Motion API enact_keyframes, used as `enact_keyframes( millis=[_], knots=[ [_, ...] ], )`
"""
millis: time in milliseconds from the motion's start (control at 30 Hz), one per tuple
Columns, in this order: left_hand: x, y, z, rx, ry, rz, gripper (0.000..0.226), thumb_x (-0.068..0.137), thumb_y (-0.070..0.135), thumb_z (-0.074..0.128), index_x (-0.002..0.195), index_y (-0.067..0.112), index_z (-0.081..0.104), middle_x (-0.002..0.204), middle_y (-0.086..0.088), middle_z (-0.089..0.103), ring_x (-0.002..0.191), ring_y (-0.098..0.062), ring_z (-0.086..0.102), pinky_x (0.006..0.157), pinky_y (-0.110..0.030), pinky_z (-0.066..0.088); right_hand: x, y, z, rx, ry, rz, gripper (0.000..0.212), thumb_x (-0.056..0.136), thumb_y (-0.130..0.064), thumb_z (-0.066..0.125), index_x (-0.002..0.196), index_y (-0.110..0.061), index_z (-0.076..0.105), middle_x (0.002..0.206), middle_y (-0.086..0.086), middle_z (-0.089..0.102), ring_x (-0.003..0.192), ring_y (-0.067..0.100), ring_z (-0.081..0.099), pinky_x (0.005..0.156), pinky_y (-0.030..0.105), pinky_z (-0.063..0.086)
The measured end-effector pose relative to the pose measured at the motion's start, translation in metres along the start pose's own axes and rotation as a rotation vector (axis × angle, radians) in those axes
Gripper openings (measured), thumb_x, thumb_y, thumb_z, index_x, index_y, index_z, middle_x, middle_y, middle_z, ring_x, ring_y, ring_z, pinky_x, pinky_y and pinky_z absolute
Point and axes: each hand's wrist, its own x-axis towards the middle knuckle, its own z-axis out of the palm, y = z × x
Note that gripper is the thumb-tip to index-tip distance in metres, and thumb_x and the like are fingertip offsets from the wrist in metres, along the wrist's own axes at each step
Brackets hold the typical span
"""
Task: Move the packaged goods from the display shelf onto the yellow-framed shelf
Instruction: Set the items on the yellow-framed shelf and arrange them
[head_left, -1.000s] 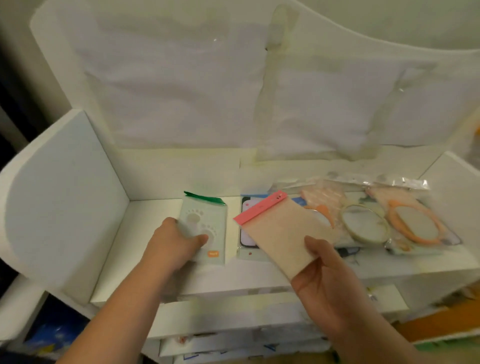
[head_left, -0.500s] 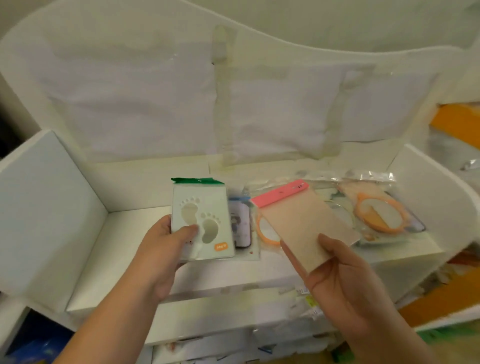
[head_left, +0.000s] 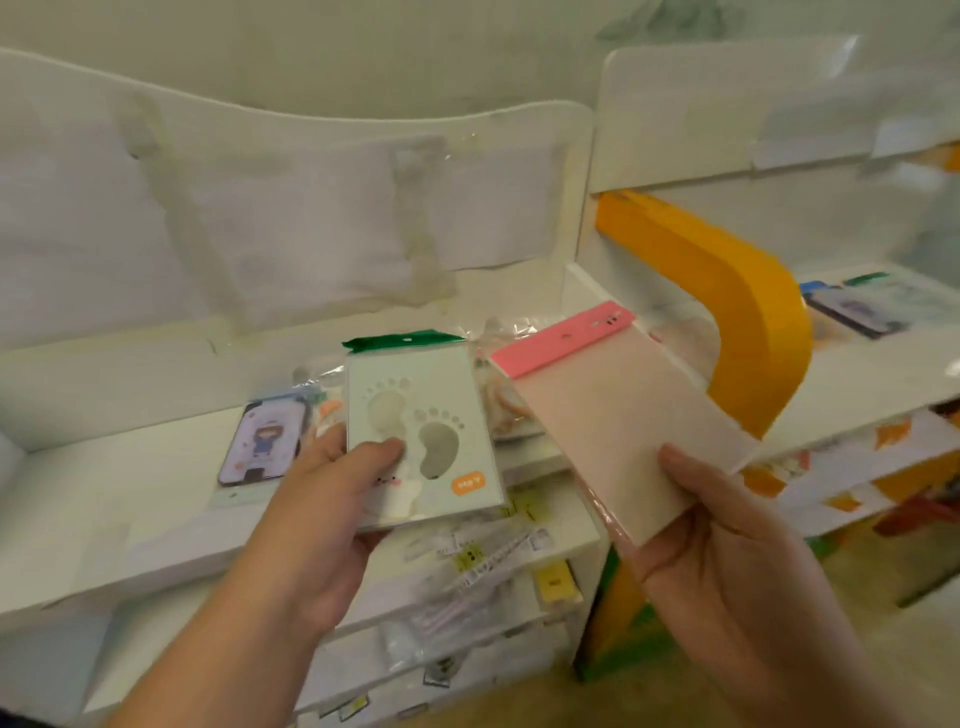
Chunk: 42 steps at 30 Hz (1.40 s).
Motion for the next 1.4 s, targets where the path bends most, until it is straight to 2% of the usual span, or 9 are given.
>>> enact_keyframes(
  millis=[167,333,567,767,1033,1133,1200,1300,1400],
  knots=[
    [-0.037,-0.016,0.089,-0.027,-0.08,-0.014,0.024,0.094,0.004,0.055,0.111,0.015,0.068,0.101,-0.007,0.079,0.085,-0.023,0.075,0.088,-0.047,0.053,-0.022,-0.07,-0.051,0.032,0.014,-0.014,0.041,0.093,-0.009,0.048,0.13,-0.026,0.055,0.123,0.015,0.07,0.113,0.031,0.067,0.093,0.047,0.05],
    [-0.061,-0.031,0.166,-0.004,-0.214,-0.043,0.026,0.094,0.005,0.053,0.111,0.019,0.069,0.1,-0.005,0.079,0.081,-0.019,0.076,0.067,-0.034,0.056,-0.035,-0.13,-0.099,0.079,0.098,-0.1,0.04,0.097,-0.009,0.046,0.133,-0.025,0.052,0.122,0.015,0.07,0.111,0.032,0.068,0.092,0.05,0.051],
    [-0.067,-0.057,0.26,0.105,-0.394,-0.138,0.031,0.096,0.009,0.052,0.118,0.025,0.067,0.106,-0.002,0.078,0.098,-0.025,0.074,0.096,-0.049,0.05,-0.038,-0.197,-0.149,0.112,0.241,-0.274,0.032,0.1,-0.01,0.042,0.128,-0.021,0.052,0.114,0.013,0.074,0.106,0.029,0.071,0.091,0.048,0.052],
    [-0.04,-0.086,0.335,0.066,-0.448,-0.247,0.028,0.097,0.008,0.054,0.116,0.025,0.065,0.1,0.002,0.079,0.085,-0.018,0.077,0.058,-0.029,0.057,-0.013,-0.246,-0.191,0.08,0.344,-0.35,0.037,0.099,-0.011,0.043,0.136,-0.016,0.049,0.117,0.012,0.073,0.106,0.027,0.071,0.09,0.046,0.052],
    [0.029,-0.11,0.429,-0.043,-0.375,-0.37,0.028,0.095,-0.001,0.052,0.115,0.018,0.061,0.096,-0.009,0.078,0.066,-0.019,0.075,0.045,-0.027,0.054,0.061,-0.312,-0.222,0.017,0.459,-0.35,0.037,0.096,-0.01,0.043,0.131,-0.016,0.054,0.116,0.01,0.073,0.111,0.028,0.068,0.09,0.049,0.053],
    [0.051,-0.116,0.45,-0.062,-0.334,-0.358,0.03,0.095,0.0,0.052,0.115,0.022,0.06,0.104,-0.007,0.076,0.084,-0.029,0.075,0.071,-0.048,0.062,0.088,-0.328,-0.226,0.001,0.446,-0.328,0.035,0.096,-0.009,0.042,0.127,-0.017,0.056,0.11,0.01,0.075,0.104,0.026,0.071,0.083,0.049,0.055],
    [0.063,-0.118,0.46,-0.083,-0.297,-0.338,0.03,0.094,0.0,0.052,0.112,0.023,0.06,0.098,-0.004,0.078,0.078,-0.027,0.077,0.086,-0.056,0.056,0.107,-0.336,-0.235,-0.016,0.427,-0.313,0.036,0.096,-0.007,0.041,0.126,-0.02,0.056,0.107,0.008,0.076,0.098,0.024,0.073,0.082,0.047,0.057],
    [0.076,-0.118,0.468,-0.14,-0.222,-0.315,0.028,0.094,0.0,0.051,0.11,0.02,0.061,0.093,-0.007,0.078,0.063,-0.021,0.075,0.078,-0.05,0.052,0.135,-0.342,-0.241,-0.071,0.437,-0.275,0.036,0.096,-0.005,0.042,0.124,-0.023,0.057,0.111,0.007,0.075,0.102,0.026,0.071,0.081,0.044,0.059],
    [0.084,-0.117,0.47,-0.188,-0.172,-0.313,0.029,0.095,-0.001,0.048,0.112,0.018,0.061,0.083,-0.004,0.079,0.06,-0.022,0.075,0.056,-0.039,0.059,0.171,-0.345,-0.249,-0.108,0.472,-0.261,0.025,0.098,-0.012,0.047,0.115,-0.025,0.059,0.121,0.009,0.07,0.112,0.029,0.066,0.095,0.047,0.054]
  ],
)
